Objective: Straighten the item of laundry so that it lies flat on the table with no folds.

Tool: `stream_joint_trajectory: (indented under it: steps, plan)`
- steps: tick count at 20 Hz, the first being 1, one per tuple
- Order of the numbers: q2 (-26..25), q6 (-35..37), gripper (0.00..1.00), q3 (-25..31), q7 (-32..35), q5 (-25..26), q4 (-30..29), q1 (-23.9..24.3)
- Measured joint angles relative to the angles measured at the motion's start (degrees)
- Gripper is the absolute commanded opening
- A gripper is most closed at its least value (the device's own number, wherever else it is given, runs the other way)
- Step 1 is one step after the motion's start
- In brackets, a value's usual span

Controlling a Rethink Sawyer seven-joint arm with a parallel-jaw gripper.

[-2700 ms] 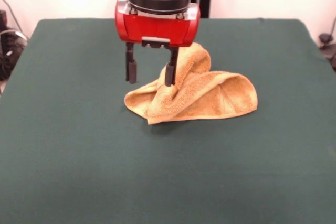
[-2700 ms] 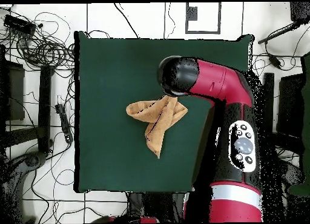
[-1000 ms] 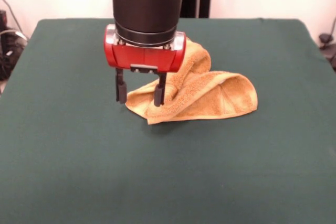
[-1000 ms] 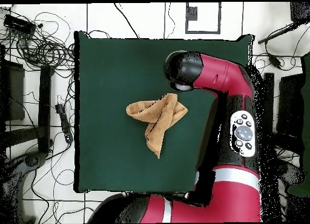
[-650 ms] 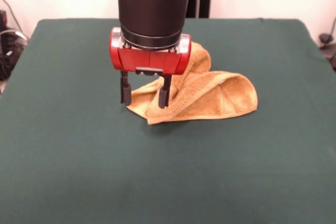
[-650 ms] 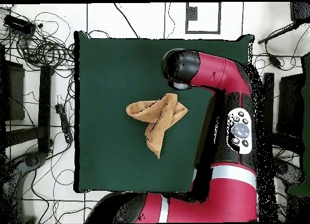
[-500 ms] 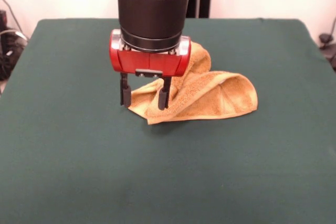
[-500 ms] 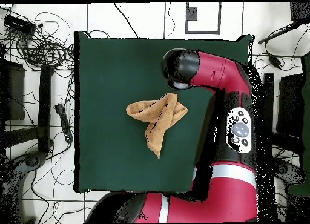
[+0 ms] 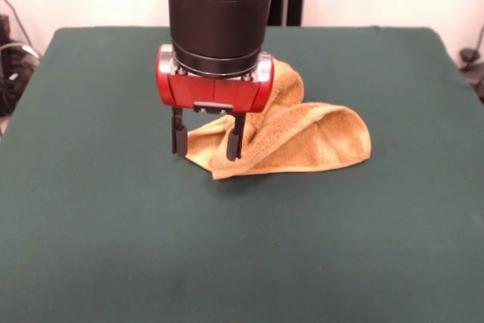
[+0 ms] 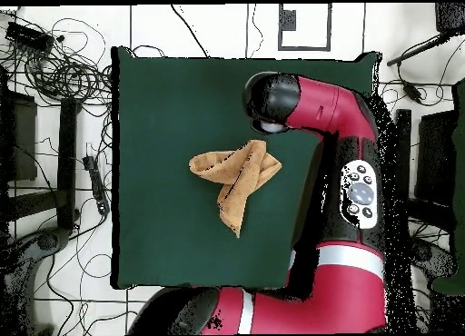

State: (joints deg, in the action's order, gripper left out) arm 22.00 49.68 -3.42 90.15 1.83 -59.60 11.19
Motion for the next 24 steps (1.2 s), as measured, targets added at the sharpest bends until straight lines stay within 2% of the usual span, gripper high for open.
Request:
stream_joint_trajectory:
  steps: [15,24]
  plan:
    - [0.00,-0.01,1.00,0.03,0.00,0.11,0.00,3.39]
    - [0.00,-0.01,1.00,0.05,0.00,0.32,0.00,3.81]
